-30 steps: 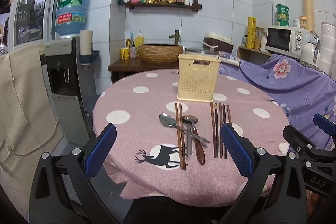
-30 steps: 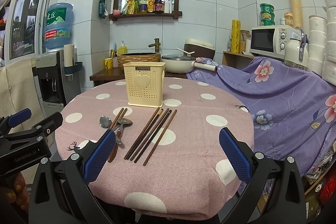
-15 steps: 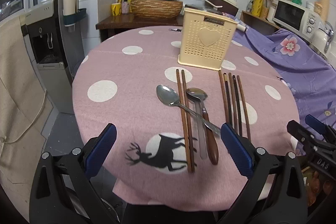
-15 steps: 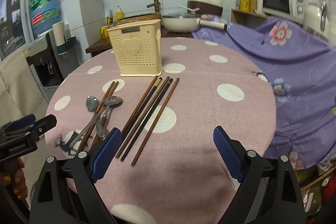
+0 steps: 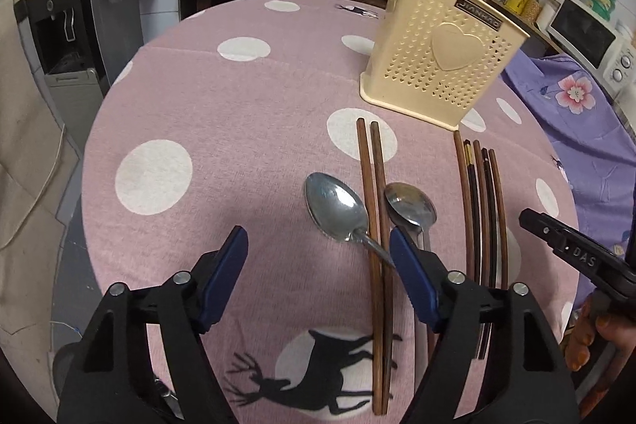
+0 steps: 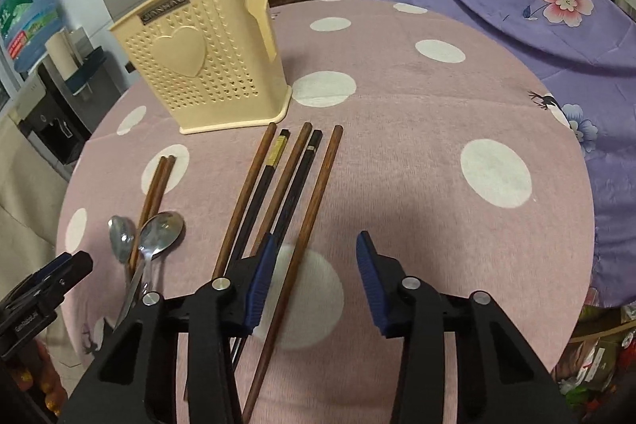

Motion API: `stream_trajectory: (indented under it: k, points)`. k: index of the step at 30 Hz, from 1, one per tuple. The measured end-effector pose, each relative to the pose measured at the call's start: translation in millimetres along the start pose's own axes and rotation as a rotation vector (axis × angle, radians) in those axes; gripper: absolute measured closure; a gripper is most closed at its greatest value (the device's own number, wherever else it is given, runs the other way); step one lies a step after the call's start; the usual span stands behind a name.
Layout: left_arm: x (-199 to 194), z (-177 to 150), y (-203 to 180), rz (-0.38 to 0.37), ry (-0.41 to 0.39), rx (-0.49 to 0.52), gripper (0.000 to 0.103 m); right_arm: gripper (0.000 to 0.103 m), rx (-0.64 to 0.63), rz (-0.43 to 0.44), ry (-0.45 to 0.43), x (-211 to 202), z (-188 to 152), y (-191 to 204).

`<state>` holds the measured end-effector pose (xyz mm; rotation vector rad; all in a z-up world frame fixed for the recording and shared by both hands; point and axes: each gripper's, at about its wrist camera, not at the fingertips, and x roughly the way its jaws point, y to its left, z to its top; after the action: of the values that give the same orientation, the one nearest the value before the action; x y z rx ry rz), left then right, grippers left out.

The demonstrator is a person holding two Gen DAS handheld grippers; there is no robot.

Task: Organize utensils
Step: 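Move left tool toward the wooden spoon while right tool approaches the chopsticks, then grasp the wooden spoon with left tool while right tool grasps a brown chopstick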

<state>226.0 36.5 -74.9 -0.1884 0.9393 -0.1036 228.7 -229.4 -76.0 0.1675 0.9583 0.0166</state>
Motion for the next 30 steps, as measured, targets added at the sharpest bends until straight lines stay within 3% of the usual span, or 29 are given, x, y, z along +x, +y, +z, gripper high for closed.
stream_trajectory:
  k: [6,16,26,30]
  points:
    - [19,8,-3,-0.013,0.051,-0.026,0.04,0.078,0.01,-0.02,0.053,19,12,2]
    - [33,10,-12,0.022,0.08,-0.011,0.041,0.091,0.04,-0.045,0.094,39,27,4]
    - [43,18,-9,0.016,0.112,-0.063,0.041,0.093,0.09,-0.041,0.107,52,47,2]
    - [48,23,-16,0.051,0.13,-0.064,0.042,0.094,0.078,-0.051,0.103,55,48,4]
